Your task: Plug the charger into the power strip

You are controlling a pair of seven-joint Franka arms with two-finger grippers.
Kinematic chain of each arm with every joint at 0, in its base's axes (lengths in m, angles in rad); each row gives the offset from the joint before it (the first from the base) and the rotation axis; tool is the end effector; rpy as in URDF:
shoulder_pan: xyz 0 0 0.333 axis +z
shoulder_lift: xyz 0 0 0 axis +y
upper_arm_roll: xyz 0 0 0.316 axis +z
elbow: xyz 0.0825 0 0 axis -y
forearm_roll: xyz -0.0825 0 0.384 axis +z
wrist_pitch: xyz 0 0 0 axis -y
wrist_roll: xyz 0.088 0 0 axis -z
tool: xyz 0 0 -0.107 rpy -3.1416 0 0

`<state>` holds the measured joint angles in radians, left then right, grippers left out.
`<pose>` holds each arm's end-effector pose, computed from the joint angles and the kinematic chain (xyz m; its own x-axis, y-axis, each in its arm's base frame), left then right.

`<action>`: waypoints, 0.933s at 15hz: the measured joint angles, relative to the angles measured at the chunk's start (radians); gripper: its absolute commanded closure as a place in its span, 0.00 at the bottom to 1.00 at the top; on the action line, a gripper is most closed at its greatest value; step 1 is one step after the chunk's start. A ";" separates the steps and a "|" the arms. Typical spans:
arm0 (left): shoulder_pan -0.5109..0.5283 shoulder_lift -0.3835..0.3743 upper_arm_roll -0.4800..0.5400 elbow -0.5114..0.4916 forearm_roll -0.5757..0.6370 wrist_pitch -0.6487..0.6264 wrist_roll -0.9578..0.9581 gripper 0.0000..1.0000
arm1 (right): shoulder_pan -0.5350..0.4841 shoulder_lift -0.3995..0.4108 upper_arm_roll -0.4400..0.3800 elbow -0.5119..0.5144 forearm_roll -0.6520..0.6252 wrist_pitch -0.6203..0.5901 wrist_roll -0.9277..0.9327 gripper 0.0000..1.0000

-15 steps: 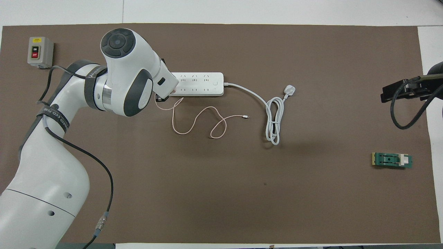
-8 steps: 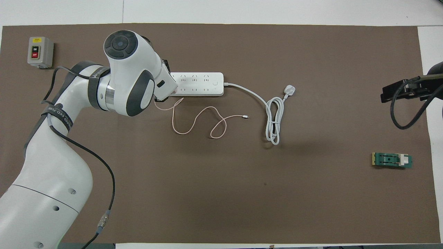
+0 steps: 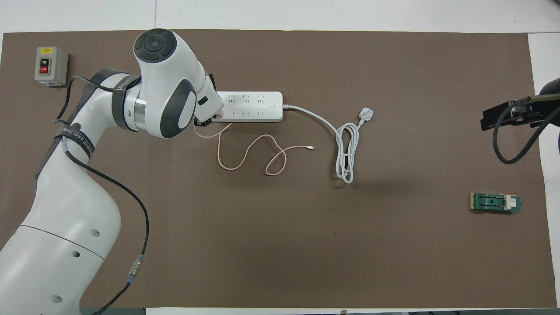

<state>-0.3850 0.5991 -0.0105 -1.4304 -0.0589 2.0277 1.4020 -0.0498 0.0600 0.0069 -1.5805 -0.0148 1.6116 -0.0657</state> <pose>0.6591 -0.2773 0.3444 -0.1969 -0.9787 0.0574 -0.9801 0.1979 0.0124 0.5744 -0.0263 0.5896 0.9993 0.0234 -0.0298 0.0238 -0.9996 0.0124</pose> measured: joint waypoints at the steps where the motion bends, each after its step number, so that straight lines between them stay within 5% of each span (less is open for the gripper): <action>1: 0.000 0.000 0.000 0.000 0.000 0.000 0.000 0.91 | 0.000 0.000 0.000 0.000 0.000 0.000 0.000 0.00; 3: 0.000 0.000 0.000 0.000 0.000 -0.001 0.000 0.75 | 0.000 0.000 0.000 0.000 0.000 0.000 0.000 0.00; 8: 0.000 0.002 0.000 0.004 0.000 -0.005 0.000 0.67 | 0.000 0.000 0.000 0.000 0.000 0.000 0.000 0.00; 10: 0.000 0.005 0.000 0.010 0.000 -0.011 0.000 0.00 | 0.000 0.000 0.000 0.000 0.000 0.000 0.000 0.00; 14: 0.004 0.045 0.008 0.013 0.000 -0.009 0.014 0.00 | 0.000 0.000 0.000 0.000 0.000 0.000 0.000 0.00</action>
<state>-0.3808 0.6445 -0.0024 -1.4176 -0.0589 2.0182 1.4162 -0.0498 0.0599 0.0069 -1.5805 -0.0148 1.6116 -0.0657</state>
